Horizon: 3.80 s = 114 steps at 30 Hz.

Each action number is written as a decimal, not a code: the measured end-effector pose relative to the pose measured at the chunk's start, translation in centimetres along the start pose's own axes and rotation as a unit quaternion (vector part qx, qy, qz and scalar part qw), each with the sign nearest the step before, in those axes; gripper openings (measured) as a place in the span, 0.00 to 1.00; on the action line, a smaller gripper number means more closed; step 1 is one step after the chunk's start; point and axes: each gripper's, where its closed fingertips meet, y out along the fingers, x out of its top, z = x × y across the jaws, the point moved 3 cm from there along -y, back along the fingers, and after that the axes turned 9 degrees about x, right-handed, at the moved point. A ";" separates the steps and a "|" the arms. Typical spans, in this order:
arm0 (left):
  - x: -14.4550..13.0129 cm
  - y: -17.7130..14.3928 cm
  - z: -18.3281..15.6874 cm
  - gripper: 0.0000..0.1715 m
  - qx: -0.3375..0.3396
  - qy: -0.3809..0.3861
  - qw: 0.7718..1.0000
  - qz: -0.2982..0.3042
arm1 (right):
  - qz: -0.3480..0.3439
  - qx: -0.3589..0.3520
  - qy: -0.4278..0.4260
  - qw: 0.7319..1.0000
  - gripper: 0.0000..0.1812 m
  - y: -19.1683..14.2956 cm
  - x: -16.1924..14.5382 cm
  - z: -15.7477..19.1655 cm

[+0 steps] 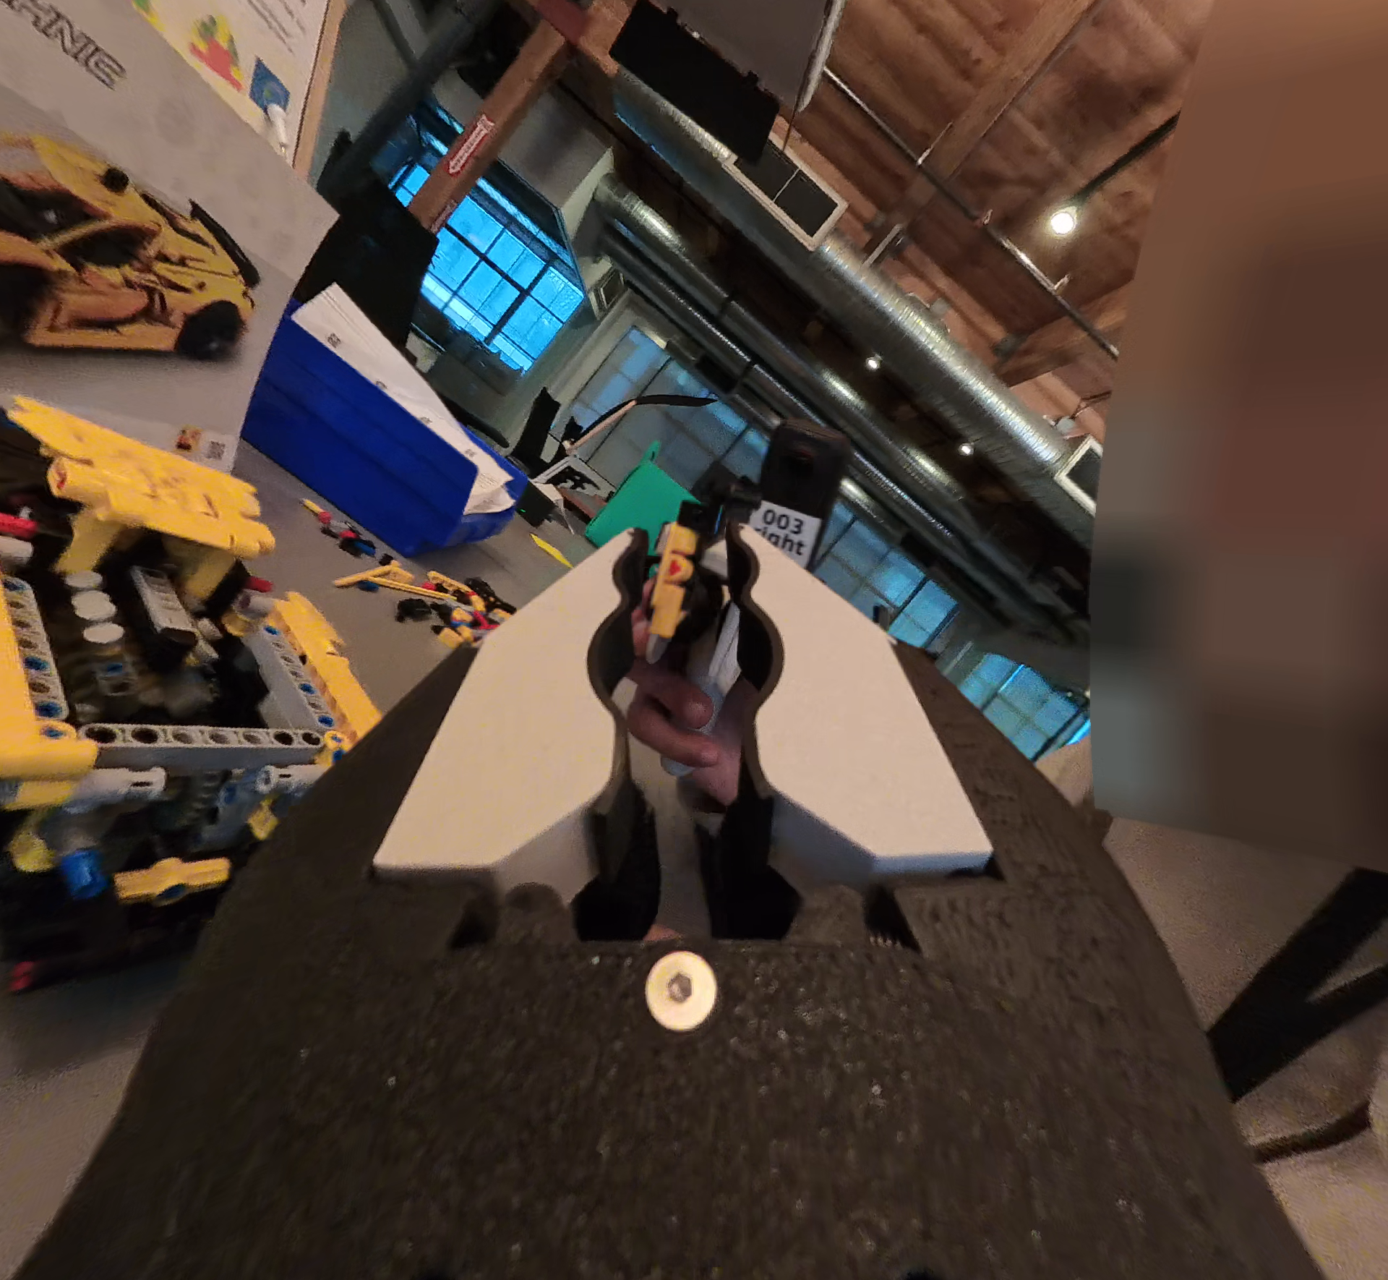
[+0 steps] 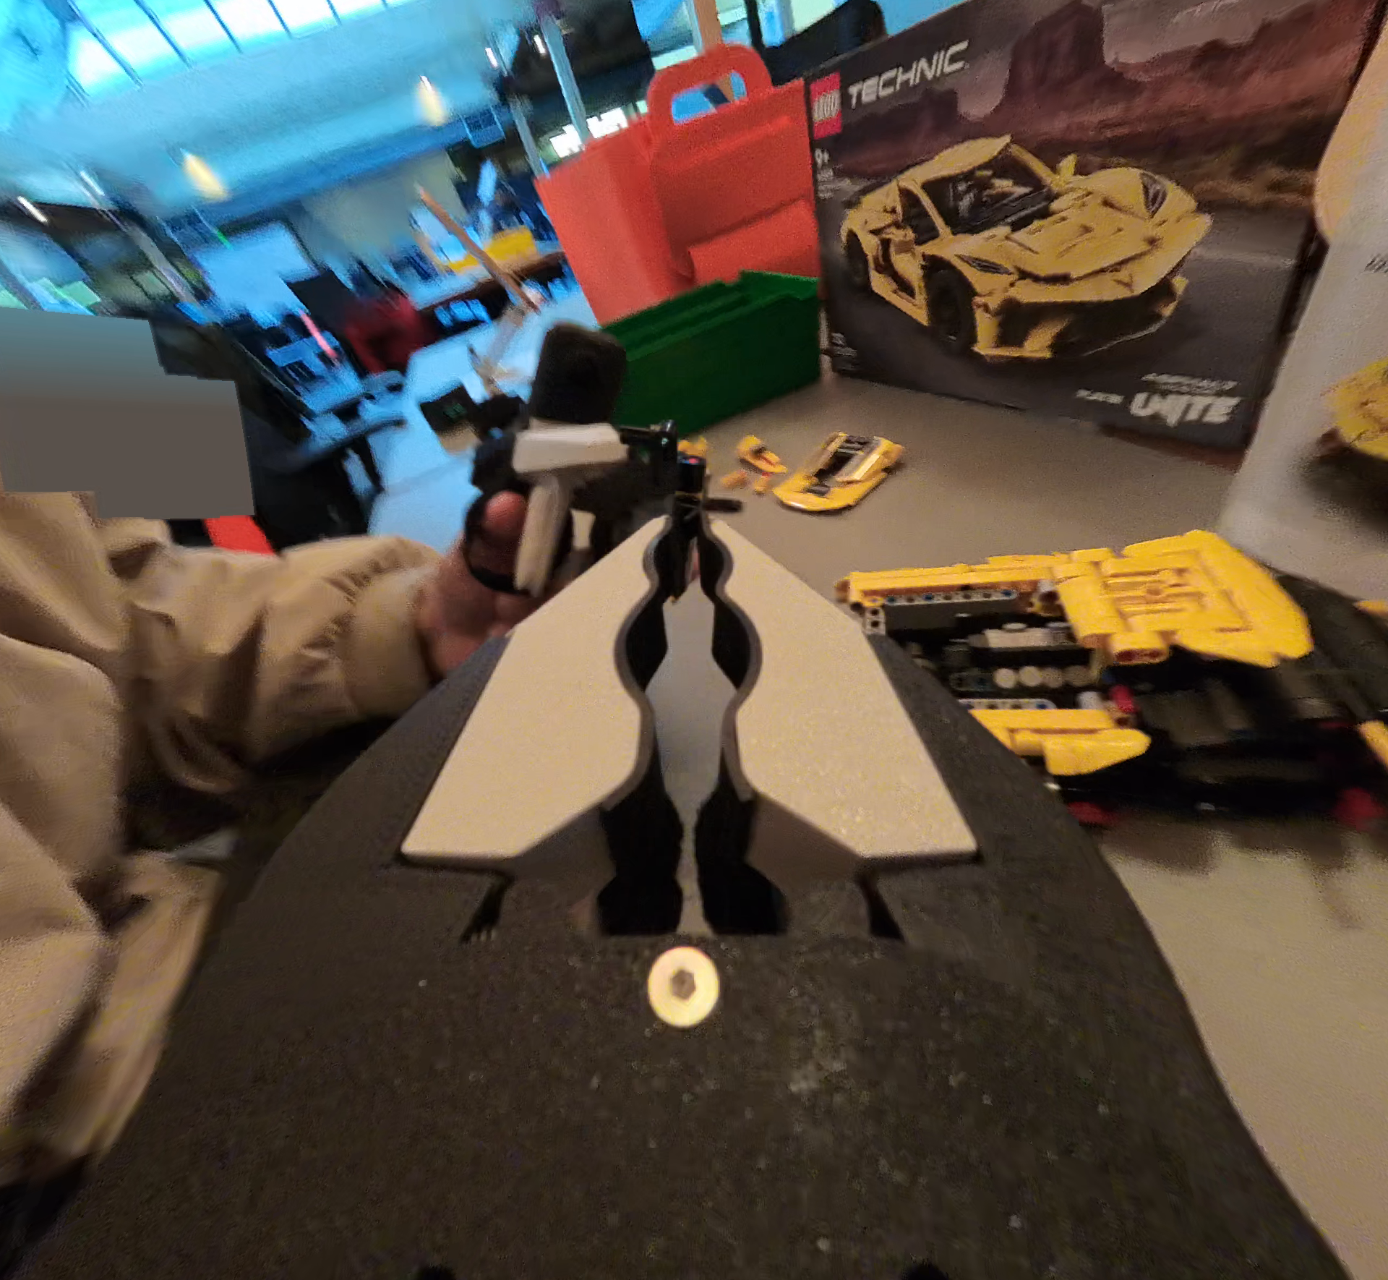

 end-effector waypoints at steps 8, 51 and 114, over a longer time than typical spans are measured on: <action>0.3 -0.3 -2.0 0.18 -0.049 0.030 0.998 0.009 | 0.035 -0.051 -0.110 0.992 0.02 0.4 0.1 0.8; -3.2 0.1 2.0 0.04 0.229 0.446 0.852 0.149 | 0.309 -0.246 -0.648 0.651 0.01 1.9 -3.8 0.1; -12.3 -3.3 6.3 0.05 0.155 0.453 0.768 0.425 | 0.047 0.063 0.157 0.984 0.03 -2.3 -3.3 -3.4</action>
